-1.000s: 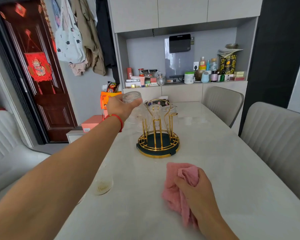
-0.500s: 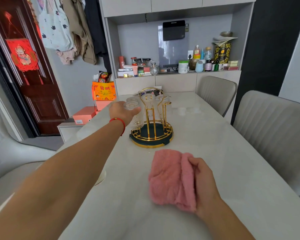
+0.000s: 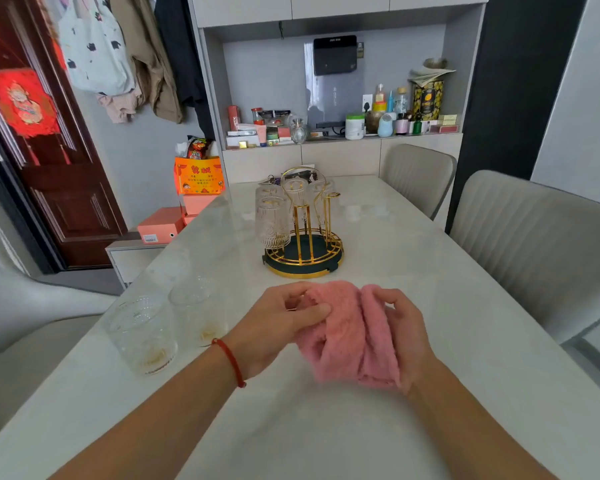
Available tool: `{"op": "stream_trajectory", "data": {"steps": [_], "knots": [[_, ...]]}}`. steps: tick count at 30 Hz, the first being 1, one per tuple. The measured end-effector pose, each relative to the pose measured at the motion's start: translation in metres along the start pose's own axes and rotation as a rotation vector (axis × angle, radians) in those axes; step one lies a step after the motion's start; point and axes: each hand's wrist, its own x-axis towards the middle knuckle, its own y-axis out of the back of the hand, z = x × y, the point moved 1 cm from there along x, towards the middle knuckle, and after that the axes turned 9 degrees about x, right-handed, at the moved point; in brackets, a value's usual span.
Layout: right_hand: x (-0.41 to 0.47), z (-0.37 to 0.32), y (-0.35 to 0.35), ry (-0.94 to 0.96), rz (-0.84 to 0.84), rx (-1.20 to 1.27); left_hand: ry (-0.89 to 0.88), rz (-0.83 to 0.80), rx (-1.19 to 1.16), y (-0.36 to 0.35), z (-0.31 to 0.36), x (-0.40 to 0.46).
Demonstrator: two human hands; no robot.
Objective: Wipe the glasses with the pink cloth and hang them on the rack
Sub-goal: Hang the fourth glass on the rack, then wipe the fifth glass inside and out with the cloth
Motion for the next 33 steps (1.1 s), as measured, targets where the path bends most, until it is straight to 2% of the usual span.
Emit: {"op": "stream_trajectory", "data": {"steps": [1,2,3,4,5,6,7,8,10,14,18,23,29,33], "knots": [[0.001,0.003,-0.004,-0.026,0.019,-0.106,0.005,0.073,-0.004,0.002,-0.003,-0.002],[0.001,0.006,-0.005,0.026,0.063,-0.32,0.006,0.128,-0.003,0.004,-0.005,-0.005],[0.003,0.005,-0.003,0.137,0.145,-0.624,-0.005,0.158,0.006,0.006,-0.002,-0.005],[-0.001,0.005,-0.004,0.333,0.293,-0.894,-0.021,0.164,0.021,0.009,0.002,-0.007],[-0.006,0.007,-0.006,0.534,0.376,-1.037,-0.04,0.165,0.054,0.011,0.007,-0.008],[-0.017,0.012,-0.015,0.644,0.34,-1.086,-0.063,0.167,0.099,0.013,0.014,-0.011],[-0.023,0.019,-0.022,0.63,0.238,-1.091,-0.087,0.167,0.15,0.014,0.021,-0.013],[-0.032,0.029,-0.029,0.52,0.133,-1.094,-0.109,0.166,0.199,0.015,0.029,-0.015],[-0.037,0.044,-0.033,0.365,0.029,-1.17,-0.14,0.154,0.293,0.018,0.04,-0.02],[-0.036,0.034,-0.03,0.432,0.121,-1.272,-0.166,0.123,0.434,0.034,0.052,-0.03],[-0.04,-0.009,-0.03,0.568,0.21,-1.59,-0.248,0.083,0.763,0.063,0.069,-0.033],[-0.05,-0.07,-0.038,0.569,0.175,-1.752,-0.257,0.003,1.122,0.082,0.074,-0.027],[-0.055,-0.111,-0.033,0.644,0.135,-1.78,-0.197,-0.064,1.044,0.089,0.065,-0.015],[-0.052,-0.125,-0.027,0.577,0.113,-1.658,-0.231,0.022,1.091,0.08,0.063,0.0]]}}
